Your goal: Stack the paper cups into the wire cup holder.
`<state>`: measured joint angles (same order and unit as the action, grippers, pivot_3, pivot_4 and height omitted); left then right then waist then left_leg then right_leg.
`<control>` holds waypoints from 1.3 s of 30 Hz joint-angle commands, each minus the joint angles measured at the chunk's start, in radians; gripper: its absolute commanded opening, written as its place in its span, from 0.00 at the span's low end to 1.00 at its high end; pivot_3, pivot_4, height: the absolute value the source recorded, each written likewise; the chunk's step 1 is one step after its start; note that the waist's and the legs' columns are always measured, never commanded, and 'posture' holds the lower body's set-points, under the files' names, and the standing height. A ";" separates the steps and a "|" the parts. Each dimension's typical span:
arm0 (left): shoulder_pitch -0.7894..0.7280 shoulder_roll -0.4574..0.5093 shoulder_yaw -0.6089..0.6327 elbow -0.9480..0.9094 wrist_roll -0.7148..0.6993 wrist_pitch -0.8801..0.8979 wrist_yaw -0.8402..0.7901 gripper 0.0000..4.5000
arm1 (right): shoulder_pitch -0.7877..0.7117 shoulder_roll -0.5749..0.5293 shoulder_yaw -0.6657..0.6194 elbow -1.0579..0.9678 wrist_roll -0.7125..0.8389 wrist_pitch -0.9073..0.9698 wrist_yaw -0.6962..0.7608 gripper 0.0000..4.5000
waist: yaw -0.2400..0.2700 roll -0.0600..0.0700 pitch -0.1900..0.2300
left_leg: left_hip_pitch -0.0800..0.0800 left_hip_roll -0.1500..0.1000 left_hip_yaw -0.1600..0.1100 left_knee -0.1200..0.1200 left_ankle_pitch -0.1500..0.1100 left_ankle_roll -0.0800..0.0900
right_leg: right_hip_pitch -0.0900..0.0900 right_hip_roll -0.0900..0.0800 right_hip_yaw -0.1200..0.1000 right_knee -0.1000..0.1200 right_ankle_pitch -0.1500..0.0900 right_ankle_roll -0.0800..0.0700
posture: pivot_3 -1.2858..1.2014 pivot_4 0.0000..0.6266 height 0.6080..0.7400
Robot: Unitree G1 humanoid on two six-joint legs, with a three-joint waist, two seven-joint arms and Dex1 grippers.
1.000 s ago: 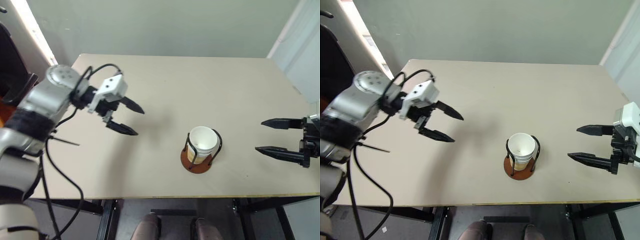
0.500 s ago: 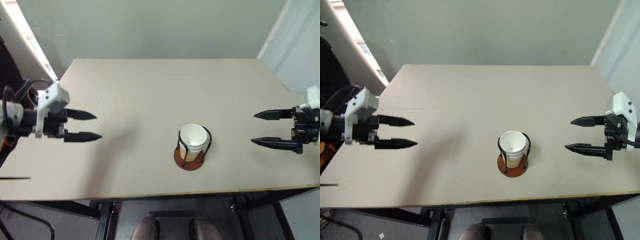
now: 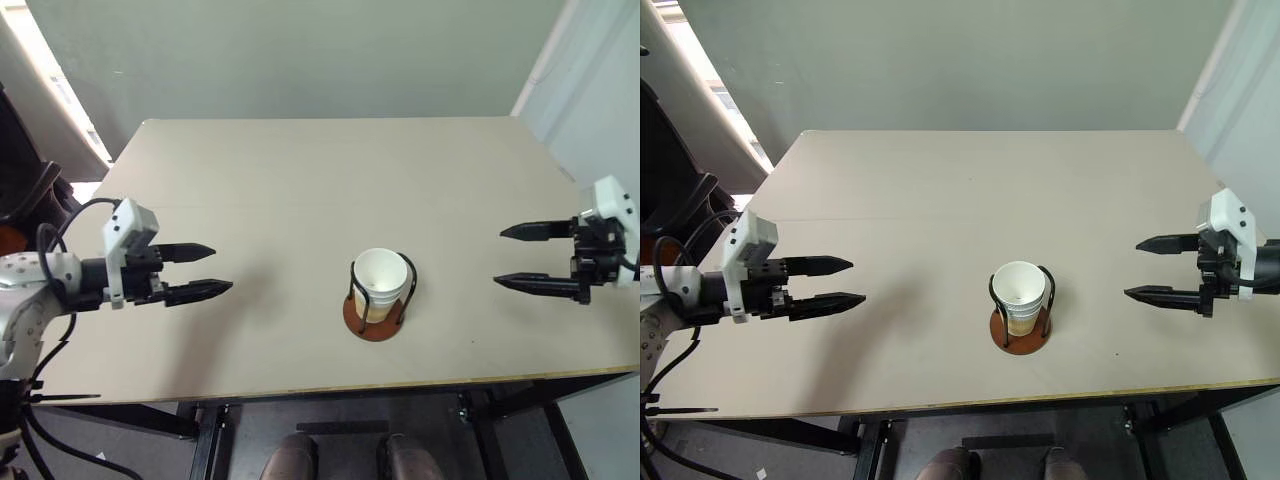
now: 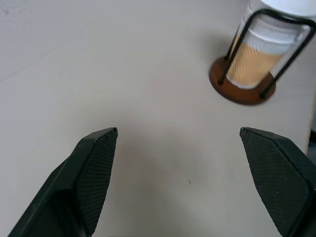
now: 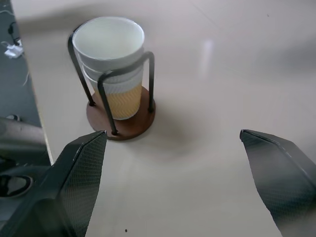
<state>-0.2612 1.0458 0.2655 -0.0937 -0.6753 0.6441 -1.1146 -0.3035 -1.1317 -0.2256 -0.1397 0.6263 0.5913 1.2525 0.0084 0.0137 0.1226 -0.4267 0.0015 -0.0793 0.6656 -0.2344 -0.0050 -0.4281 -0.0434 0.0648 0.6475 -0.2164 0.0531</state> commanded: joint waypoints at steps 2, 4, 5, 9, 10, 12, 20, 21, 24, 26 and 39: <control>-0.003 -0.021 0.047 -0.039 -0.022 0.018 0.029 0.94 | 0.027 0.025 -0.094 -0.081 0.040 0.041 -0.070 1.00 | 0.000 0.000 0.000 | 0.000 0.000 0.000 0.000 0.000 0.000 | 0.000 0.000 0.000 0.000 0.000 0.000 | 0.52 0.24 1.00; -0.008 -0.034 0.048 -0.036 -0.017 0.018 0.044 0.94 | 0.029 0.042 -0.100 -0.102 0.047 0.054 -0.097 1.00 | -0.001 0.000 0.000 | 0.000 0.000 0.000 0.000 0.000 0.000 | 0.000 0.000 0.000 0.000 0.000 0.000 | 0.52 0.24 1.00; -0.011 -0.041 0.046 -0.038 -0.018 0.020 0.050 0.94 | 0.029 0.049 -0.098 -0.113 0.049 0.060 -0.107 1.00 | -0.001 0.000 0.000 | 0.001 0.000 0.000 0.000 0.000 0.000 | 0.000 0.000 0.000 0.000 0.000 0.000 | 0.52 0.24 1.00; -0.031 -0.063 0.035 -0.053 -0.027 0.033 0.068 0.94 | 0.020 0.059 -0.090 -0.127 0.050 0.069 -0.125 1.00 | -0.001 0.000 0.000 | 0.002 0.000 0.000 0.000 0.000 0.000 | 0.002 0.000 0.000 0.000 0.000 0.000 | 0.52 0.24 1.00; -0.037 -0.068 0.030 -0.054 -0.027 0.035 0.074 0.94 | 0.015 0.060 -0.089 -0.125 0.049 0.069 -0.128 1.00 | -0.001 0.000 0.000 | 0.002 0.000 0.000 0.000 0.000 0.000 | 0.002 0.000 0.000 0.000 0.000 0.000 | 0.52 0.24 1.00; -0.048 -0.075 0.022 -0.058 -0.027 0.041 0.081 0.94 | 0.006 0.060 -0.083 -0.121 0.047 0.068 -0.131 1.00 | 0.000 -0.001 0.000 | 0.002 0.000 0.000 0.000 0.000 0.000 | 0.002 0.000 0.000 0.000 0.000 0.000 | 0.52 0.24 1.00; -0.066 -0.067 0.017 -0.087 -0.038 0.078 0.069 0.94 | -0.009 0.052 -0.053 -0.109 0.036 0.065 -0.116 1.00 | -0.001 -0.001 0.000 | 0.003 0.000 0.000 -0.001 0.000 0.000 | 0.002 0.001 0.000 -0.001 0.000 0.000 | 0.52 0.24 1.00; -0.068 -0.062 0.018 -0.089 -0.039 0.084 0.066 0.94 | -0.014 0.051 -0.051 -0.105 0.037 0.064 -0.113 1.00 | -0.001 -0.001 0.000 | 0.003 0.000 0.000 -0.001 0.000 0.000 | 0.002 0.001 0.000 -0.001 0.000 0.000 | 0.52 0.24 1.00; -0.072 -0.053 0.024 -0.092 -0.041 0.095 0.064 0.94 | -0.020 0.051 -0.046 -0.102 0.038 0.062 -0.107 1.00 | -0.001 -0.001 0.000 | 0.003 0.000 0.000 -0.001 0.000 -0.001 | 0.002 0.001 0.000 -0.001 0.000 0.000 | 0.52 0.24 1.00; -0.074 -0.054 0.022 -0.098 -0.043 0.102 0.070 0.94 | -0.026 0.054 -0.038 -0.097 0.034 0.058 -0.102 1.00 | -0.001 -0.001 0.000 | 0.003 0.000 0.000 -0.001 0.000 -0.001 | 0.002 0.001 0.000 -0.001 0.000 0.000 | 0.52 0.24 1.00; -0.067 -0.063 0.015 -0.112 -0.038 0.109 0.078 0.94 | -0.052 0.051 -0.025 -0.092 0.031 0.053 -0.083 1.00 | -0.001 -0.001 0.000 | 0.003 0.000 0.000 -0.001 0.000 -0.001 | 0.002 0.001 0.001 -0.002 -0.001 -0.001 | 0.52 0.24 1.00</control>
<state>-0.3129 0.9721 0.2687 -0.1781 -0.7112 0.7522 -1.0401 -0.3422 -1.0695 -0.2201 -0.2192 0.6521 0.6549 1.1613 0.0079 0.0129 0.1231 -0.4240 0.0017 -0.0794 0.6642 -0.2347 -0.0058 -0.4258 -0.0422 0.0655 0.6460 -0.2169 0.0523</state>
